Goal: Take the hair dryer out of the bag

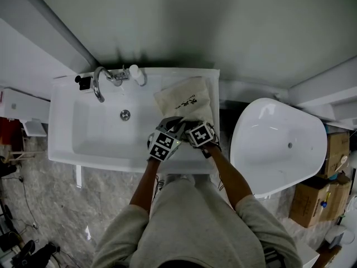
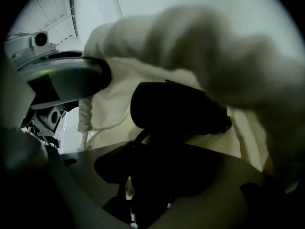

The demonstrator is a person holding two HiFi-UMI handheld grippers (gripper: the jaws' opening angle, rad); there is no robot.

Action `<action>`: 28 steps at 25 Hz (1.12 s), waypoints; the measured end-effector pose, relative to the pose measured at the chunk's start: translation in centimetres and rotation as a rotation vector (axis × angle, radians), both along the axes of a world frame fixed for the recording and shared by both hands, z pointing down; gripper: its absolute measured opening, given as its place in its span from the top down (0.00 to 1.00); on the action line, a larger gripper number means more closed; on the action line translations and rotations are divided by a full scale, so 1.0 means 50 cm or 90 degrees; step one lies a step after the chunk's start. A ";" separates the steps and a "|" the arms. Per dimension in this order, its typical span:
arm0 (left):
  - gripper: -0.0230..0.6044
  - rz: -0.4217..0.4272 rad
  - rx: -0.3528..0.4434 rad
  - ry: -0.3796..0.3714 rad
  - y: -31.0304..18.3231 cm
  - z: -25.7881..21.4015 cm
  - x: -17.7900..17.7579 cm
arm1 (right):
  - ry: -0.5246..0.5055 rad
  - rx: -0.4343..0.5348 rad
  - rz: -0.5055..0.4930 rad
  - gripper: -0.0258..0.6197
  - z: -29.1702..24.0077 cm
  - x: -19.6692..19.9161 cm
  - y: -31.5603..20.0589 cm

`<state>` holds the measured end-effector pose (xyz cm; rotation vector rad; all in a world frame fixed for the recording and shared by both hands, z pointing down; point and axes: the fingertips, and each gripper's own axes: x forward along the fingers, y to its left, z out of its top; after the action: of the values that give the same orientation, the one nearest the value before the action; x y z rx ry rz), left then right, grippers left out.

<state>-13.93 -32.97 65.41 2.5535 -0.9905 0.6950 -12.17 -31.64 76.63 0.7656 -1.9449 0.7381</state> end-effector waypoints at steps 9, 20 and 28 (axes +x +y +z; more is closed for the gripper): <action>0.91 -0.007 0.005 -0.014 0.003 -0.003 0.002 | -0.018 0.015 -0.014 0.58 -0.031 0.022 0.045; 0.91 -0.007 0.007 -0.018 0.007 -0.002 0.015 | -0.033 0.029 -0.036 0.58 -0.037 0.056 0.131; 0.91 -0.015 0.010 -0.021 0.001 -0.003 0.015 | -0.081 0.057 -0.041 0.58 -0.084 0.059 0.190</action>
<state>-13.16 -32.93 65.27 2.5478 -1.0393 0.7269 -9.24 -22.15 72.43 0.7207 -2.1190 0.6787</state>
